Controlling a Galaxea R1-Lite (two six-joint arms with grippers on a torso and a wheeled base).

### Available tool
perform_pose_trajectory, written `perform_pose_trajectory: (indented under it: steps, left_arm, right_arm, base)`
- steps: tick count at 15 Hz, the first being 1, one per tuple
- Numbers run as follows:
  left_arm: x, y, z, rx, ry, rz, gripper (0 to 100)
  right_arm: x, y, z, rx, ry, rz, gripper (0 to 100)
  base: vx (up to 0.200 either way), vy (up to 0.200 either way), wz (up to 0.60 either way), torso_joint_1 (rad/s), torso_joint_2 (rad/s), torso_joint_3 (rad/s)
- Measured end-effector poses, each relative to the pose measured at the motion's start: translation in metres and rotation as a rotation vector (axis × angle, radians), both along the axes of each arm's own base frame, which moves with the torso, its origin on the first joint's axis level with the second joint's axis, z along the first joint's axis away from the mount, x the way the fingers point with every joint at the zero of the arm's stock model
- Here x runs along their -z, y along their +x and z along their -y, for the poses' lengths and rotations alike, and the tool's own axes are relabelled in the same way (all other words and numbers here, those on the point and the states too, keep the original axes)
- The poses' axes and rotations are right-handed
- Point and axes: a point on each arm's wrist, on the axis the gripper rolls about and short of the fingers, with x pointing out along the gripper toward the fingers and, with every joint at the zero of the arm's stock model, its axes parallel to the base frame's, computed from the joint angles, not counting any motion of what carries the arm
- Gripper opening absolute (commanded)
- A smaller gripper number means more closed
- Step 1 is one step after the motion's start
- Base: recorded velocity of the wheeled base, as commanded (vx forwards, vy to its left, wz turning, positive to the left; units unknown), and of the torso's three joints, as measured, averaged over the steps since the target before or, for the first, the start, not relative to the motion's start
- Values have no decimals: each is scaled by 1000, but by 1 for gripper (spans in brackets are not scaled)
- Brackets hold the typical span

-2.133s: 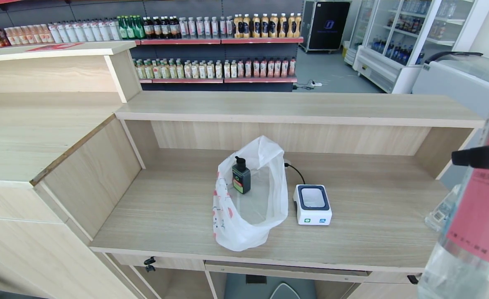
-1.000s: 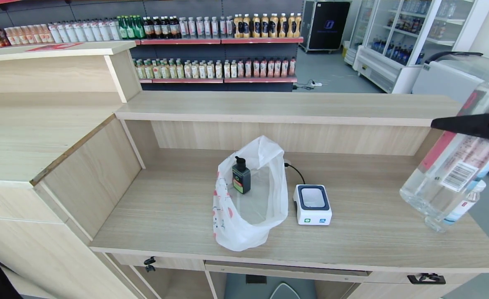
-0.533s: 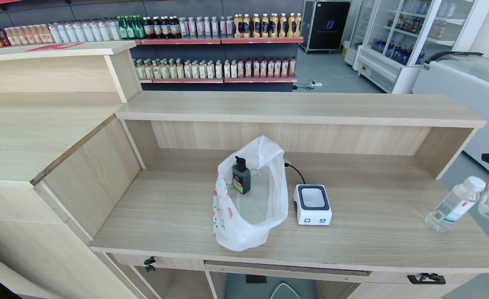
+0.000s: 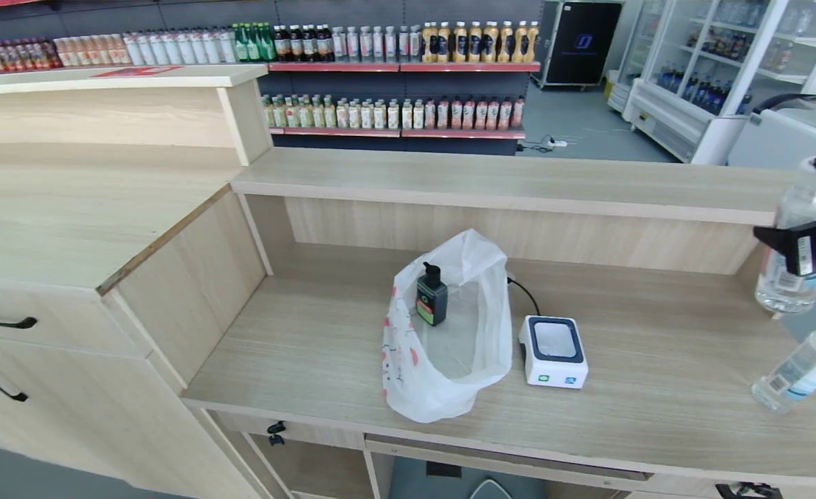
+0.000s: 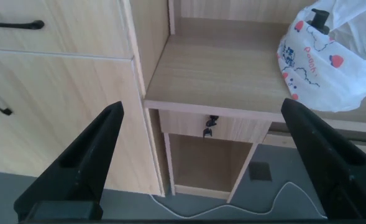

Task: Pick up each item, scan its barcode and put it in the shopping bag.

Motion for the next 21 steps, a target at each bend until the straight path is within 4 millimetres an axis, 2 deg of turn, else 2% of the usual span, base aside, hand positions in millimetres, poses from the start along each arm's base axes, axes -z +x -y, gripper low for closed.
perform_pose_trajectory:
  steps: [4,10,15,21]
  left_arm:
    - [0,0,0,0,0,0,100]
    - [0,0,0,0,0,0,100]
    - [0,0,0,0,0,0,100]
    - [0,0,0,0,0,0,100]
  right_arm:
    - [26,13,-1,-242,-149,-10,0]
    - [70,22,-8,-555,-342,89,0]
    - [94,39,-12,-667,-402,128,0]
    - [118,54,-33,-730,-436,222,0]
  base:
    - [0,0,0,0,0,0]
    - [0,0,0,0,0,0]
    - [0,0,0,0,0,0]
    - [0,0,0,0,0,0]
